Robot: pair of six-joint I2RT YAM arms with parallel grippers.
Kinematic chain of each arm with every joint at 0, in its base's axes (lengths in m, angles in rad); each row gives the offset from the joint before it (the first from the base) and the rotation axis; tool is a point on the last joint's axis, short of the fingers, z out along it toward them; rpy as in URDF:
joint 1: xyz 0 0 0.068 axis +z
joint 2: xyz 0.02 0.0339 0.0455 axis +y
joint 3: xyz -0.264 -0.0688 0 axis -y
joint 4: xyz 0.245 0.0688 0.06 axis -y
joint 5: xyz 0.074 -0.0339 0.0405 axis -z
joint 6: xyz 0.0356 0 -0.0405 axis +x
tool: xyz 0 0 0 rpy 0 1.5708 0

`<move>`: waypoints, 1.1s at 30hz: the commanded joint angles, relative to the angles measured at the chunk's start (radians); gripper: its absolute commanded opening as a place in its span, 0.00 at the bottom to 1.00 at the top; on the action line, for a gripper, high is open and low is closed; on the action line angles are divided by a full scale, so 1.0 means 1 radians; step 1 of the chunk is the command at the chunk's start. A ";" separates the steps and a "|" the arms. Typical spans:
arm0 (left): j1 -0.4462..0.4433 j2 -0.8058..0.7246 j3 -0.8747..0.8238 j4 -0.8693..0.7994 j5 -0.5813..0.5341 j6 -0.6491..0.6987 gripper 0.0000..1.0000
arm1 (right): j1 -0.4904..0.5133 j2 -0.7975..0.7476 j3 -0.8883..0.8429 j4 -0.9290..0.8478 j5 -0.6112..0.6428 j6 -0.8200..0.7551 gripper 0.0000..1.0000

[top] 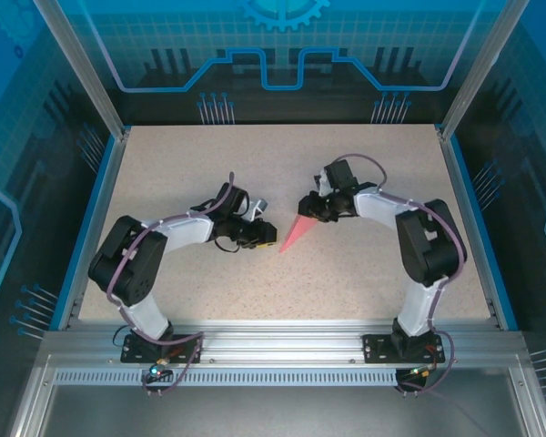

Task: Fold a paper plane with a square sheet of paper (fold left side to right side)
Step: Fold the wing for the fifth time at the center of the table, then turn over the paper plane at the center of the table.

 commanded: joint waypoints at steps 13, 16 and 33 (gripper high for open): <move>0.015 -0.222 -0.005 0.004 -0.338 -0.006 0.69 | 0.188 -0.071 0.069 -0.296 0.365 0.259 0.69; 0.020 -0.249 -0.026 -0.002 -0.354 -0.005 0.71 | 0.201 0.002 0.131 -0.337 0.381 0.315 0.68; 0.034 -0.298 -0.054 -0.021 -0.379 -0.001 0.74 | 0.230 0.017 0.176 -0.432 0.418 0.290 0.07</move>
